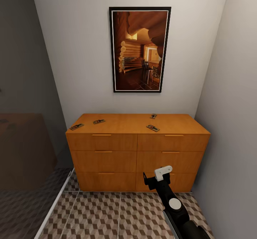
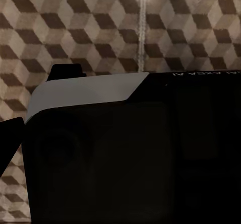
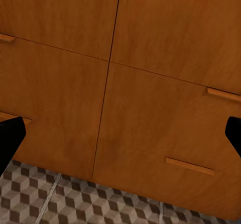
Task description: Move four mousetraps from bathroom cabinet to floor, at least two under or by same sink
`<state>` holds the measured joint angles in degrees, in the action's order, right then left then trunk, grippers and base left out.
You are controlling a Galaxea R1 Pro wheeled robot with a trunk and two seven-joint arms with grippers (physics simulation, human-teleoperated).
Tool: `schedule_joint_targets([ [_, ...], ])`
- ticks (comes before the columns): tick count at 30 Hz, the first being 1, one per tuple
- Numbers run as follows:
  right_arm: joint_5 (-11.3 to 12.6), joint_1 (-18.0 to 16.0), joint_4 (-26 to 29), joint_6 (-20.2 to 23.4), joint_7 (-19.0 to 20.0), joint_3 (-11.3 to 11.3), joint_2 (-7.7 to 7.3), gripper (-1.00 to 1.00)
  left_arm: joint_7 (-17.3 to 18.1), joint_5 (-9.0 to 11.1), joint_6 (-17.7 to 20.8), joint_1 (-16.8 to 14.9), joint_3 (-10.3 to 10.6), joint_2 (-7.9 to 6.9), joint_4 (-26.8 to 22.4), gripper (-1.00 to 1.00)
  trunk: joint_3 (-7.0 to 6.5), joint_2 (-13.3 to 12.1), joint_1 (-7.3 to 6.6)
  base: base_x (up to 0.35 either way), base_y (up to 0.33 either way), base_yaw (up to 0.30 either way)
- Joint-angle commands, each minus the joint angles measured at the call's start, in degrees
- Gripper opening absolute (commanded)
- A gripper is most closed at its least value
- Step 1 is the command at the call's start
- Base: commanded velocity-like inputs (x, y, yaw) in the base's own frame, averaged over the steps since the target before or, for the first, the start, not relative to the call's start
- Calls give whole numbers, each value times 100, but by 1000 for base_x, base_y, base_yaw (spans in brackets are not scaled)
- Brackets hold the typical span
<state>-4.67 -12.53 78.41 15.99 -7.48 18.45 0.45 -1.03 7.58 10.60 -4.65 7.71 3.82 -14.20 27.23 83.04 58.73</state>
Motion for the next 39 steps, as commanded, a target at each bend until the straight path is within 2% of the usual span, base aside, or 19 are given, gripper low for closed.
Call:
schedule_joint_targets([
  [1,-49,-4,7,45,-24,10,-1,100,-11,59,31,-1,47,-4,-5,100,6,3,0,0,0,0],
  [18,-44,-4,7,49,-26,10,-1,100,-4,59,10,-1,47,-4,92,100,6,3,0,0,0,0],
  [27,-43,-4,7,53,-24,11,-1,100,-7,59,-336,-1,40,14,198,100,6,3,0,0,0,0],
  [39,-43,-4,-39,66,11,18,-3,100,11,59,-423,-1,50,18,245,100,6,3,0,0,0,0],
])
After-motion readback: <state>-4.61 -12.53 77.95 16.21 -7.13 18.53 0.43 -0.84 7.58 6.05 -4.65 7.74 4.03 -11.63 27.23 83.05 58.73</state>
